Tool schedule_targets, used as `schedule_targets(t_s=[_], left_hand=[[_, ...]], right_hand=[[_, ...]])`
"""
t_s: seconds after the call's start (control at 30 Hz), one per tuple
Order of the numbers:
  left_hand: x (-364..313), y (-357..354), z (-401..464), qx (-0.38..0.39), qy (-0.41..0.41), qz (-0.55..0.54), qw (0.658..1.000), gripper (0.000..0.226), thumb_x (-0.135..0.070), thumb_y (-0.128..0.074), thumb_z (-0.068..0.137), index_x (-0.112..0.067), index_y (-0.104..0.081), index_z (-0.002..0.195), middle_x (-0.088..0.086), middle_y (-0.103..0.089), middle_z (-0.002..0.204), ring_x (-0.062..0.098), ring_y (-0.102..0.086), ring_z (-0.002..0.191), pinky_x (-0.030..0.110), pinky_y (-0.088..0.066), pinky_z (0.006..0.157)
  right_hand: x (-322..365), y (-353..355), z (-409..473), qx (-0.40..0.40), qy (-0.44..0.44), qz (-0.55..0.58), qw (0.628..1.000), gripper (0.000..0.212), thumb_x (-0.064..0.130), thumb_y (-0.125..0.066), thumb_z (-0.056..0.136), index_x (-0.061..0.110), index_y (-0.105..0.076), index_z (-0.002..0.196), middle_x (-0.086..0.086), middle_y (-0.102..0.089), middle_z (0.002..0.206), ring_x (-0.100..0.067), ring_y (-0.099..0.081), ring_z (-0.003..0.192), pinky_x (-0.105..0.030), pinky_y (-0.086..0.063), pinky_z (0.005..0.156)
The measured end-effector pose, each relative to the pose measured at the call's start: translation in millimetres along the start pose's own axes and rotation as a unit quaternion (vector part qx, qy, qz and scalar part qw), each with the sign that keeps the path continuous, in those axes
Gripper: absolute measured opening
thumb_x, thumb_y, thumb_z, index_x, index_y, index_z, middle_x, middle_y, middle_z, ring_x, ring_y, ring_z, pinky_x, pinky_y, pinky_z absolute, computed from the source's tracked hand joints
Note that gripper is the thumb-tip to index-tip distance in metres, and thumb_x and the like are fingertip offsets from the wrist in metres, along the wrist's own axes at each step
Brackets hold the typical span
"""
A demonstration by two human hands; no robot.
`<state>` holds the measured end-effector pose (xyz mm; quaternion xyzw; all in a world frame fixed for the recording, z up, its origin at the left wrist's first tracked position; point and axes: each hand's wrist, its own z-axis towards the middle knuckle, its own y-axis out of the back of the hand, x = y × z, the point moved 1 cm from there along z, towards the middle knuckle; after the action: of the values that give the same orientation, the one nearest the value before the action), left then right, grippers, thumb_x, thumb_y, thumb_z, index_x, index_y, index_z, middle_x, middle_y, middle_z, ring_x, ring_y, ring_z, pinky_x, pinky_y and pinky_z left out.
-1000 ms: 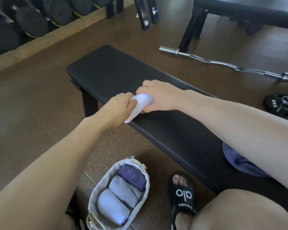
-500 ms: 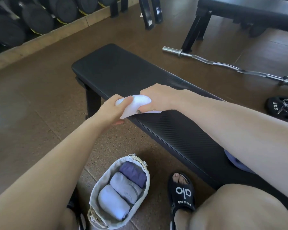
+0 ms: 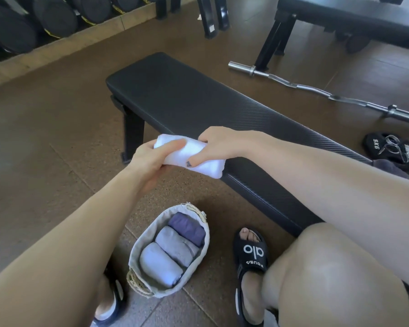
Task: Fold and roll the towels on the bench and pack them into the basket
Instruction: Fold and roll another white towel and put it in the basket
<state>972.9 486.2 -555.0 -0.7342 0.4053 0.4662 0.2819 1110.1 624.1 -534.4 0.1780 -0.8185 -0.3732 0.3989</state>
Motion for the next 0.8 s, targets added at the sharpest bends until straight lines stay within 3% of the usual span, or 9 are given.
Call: schedule_targets(t_s=[0.1,0.17,0.27,0.37,0.53,0.6,0.7,0.8], left_hand=[[0.4,14.1,-13.1,0.013,0.005,0.03,0.999,0.031,-0.026,-0.077,0.086,-0.008,-0.072,0.112,0.008,-0.076,0.108,0.02,-0.073,0.102,0.034,-0.057,0.09],[1.8,25.0,-17.2,0.021,0.012,0.036,0.999,0.029,-0.024,-0.073,0.089,-0.007,-0.071,0.112,0.008,-0.077,0.108,0.019,-0.073,0.101,0.033,-0.056,0.09],[7.4,41.5,-20.0,0.018,0.025,0.031,0.999,0.026,-0.023,-0.072,0.089,-0.007,-0.071,0.11,0.007,-0.077,0.105,0.018,-0.074,0.099,0.032,-0.055,0.086],[21.9,56.1,-20.6,0.012,0.044,0.047,0.998,0.031,-0.022,-0.075,0.085,-0.006,-0.071,0.111,0.011,-0.076,0.108,0.023,-0.073,0.103,0.034,-0.056,0.087],[56.2,78.1,-10.9,-0.02,0.075,0.055,0.995,0.042,-0.02,-0.081,0.079,-0.007,-0.068,0.117,0.012,-0.075,0.109,0.024,-0.073,0.1,0.029,-0.057,0.074],[68.6,87.0,-5.9,-0.039,0.094,0.078,0.992,0.048,-0.02,-0.084,0.076,-0.008,-0.064,0.118,0.011,-0.075,0.109,0.021,-0.074,0.096,0.028,-0.057,0.072],[91.5,107.5,3.3,-0.038,0.135,0.134,0.981,0.051,-0.029,-0.091,0.065,-0.01,-0.065,0.106,0.01,-0.073,0.107,0.021,-0.072,0.096,0.034,-0.057,0.084],[111.7,120.0,10.7,-0.022,0.165,0.19,0.968,0.078,-0.046,-0.095,0.042,-0.017,-0.069,0.109,0.006,-0.074,0.109,0.023,-0.071,0.102,0.044,-0.055,0.096]], right_hand=[[12.7,-16.4,-3.1,0.034,-0.004,0.048,0.998,0.06,0.061,-0.071,0.071,0.009,-0.066,0.1,-0.005,-0.066,0.087,-0.022,-0.065,0.078,-0.034,-0.048,0.069],[21.9,-27.0,-1.5,0.055,-0.009,0.087,0.995,0.06,0.062,-0.072,0.068,0.014,-0.066,0.104,-0.008,-0.07,0.101,-0.026,-0.069,0.091,-0.039,-0.055,0.083],[31.4,-50.3,4.2,0.11,-0.035,0.201,0.973,0.068,0.056,-0.077,0.06,0.019,-0.064,0.116,-0.007,-0.069,0.112,-0.026,-0.068,0.102,-0.047,-0.055,0.095],[30.6,-81.9,11.7,0.147,-0.068,0.285,0.945,0.07,0.046,-0.08,0.061,0.017,-0.062,0.122,-0.012,-0.07,0.115,-0.029,-0.069,0.105,-0.044,-0.056,0.092],[28.5,-122.9,24.3,0.162,-0.105,0.335,0.922,0.063,0.036,-0.082,0.072,0.014,-0.056,0.126,-0.014,-0.07,0.112,-0.03,-0.071,0.1,-0.04,-0.061,0.083],[30.9,-142.3,27.4,0.163,-0.128,0.34,0.917,0.071,0.037,-0.084,0.068,0.015,-0.052,0.127,-0.014,-0.069,0.111,-0.03,-0.072,0.098,-0.045,-0.06,0.087],[31.1,-181.2,35.6,0.163,-0.168,0.336,0.912,0.081,0.045,-0.086,0.06,0.021,-0.046,0.127,-0.011,-0.065,0.115,-0.028,-0.069,0.1,-0.049,-0.059,0.088],[25.0,-212.7,43.7,0.142,-0.183,0.329,0.915,0.087,0.056,-0.086,0.047,0.033,-0.052,0.124,0.0,-0.062,0.117,-0.022,-0.065,0.103,-0.046,-0.058,0.087]])
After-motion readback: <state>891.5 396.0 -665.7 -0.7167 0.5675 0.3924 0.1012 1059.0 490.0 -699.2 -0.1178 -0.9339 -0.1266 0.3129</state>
